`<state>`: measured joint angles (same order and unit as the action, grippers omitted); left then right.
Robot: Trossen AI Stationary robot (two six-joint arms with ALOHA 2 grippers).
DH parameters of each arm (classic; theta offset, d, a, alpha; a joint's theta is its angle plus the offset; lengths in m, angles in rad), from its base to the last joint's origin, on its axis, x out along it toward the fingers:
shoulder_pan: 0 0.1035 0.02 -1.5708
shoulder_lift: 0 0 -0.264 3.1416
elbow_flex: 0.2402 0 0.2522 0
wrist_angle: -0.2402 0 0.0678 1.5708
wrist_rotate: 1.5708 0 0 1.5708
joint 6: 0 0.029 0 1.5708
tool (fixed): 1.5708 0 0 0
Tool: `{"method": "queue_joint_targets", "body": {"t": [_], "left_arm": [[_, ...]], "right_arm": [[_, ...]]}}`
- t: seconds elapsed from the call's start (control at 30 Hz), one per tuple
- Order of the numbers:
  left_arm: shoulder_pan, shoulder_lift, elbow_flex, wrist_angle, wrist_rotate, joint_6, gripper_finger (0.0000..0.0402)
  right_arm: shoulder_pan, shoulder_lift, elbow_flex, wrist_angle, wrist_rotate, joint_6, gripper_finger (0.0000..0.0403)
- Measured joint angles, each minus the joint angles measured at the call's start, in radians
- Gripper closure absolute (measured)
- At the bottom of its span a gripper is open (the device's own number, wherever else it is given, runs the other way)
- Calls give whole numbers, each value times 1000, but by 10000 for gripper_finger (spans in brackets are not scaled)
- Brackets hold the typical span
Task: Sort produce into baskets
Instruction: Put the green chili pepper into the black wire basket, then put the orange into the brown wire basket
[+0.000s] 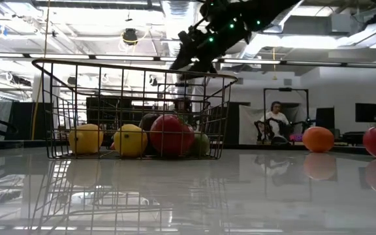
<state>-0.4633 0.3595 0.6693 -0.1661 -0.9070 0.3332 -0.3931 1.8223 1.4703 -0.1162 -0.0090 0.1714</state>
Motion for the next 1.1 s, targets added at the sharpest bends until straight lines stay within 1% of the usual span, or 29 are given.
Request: {"method": "queue_joint_targets", "body": {"t": [0.07, 0.17, 0.23, 0.4, 0.53, 0.67, 0.73, 0.87, 0.97, 1.1], "left_arm": [[0, 0, 0, 0, -7, -1, 129], [0, 0, 0, 0, -8, -13, 129], [0, 0, 0, -3, -8, -28, 129], [0, 0, 0, -47, -2, -85, 129], [0, 0, 0, -56, 1, -118, 129], [0, 0, 0, -83, 7, -161, 129], [0, 0, 0, -90, 7, -172, 129], [0, 0, 0, -90, 8, -189, 129], [0, 0, 0, -91, 8, -192, 129], [0, 0, 0, -110, 8, -202, 129]], "right_arm": [[-16, -3, 42, -131, 19, -31, 86], [-47, -29, 75, -319, 164, -51, 72], [-78, -48, 78, -394, 234, -49, 71], [-158, -74, 64, -679, 294, -7, 72], [-220, -79, 10, -895, 323, 66, 72], [-280, -79, -66, -1073, 342, 68, 72], [-300, -78, -90, -1134, 381, 58, 72], [-310, -78, -127, -1203, 432, -25, 72], [-310, -78, -142, -1199, 436, -48, 72], [-333, -78, -177, -1189, 440, -35, 72]]}}
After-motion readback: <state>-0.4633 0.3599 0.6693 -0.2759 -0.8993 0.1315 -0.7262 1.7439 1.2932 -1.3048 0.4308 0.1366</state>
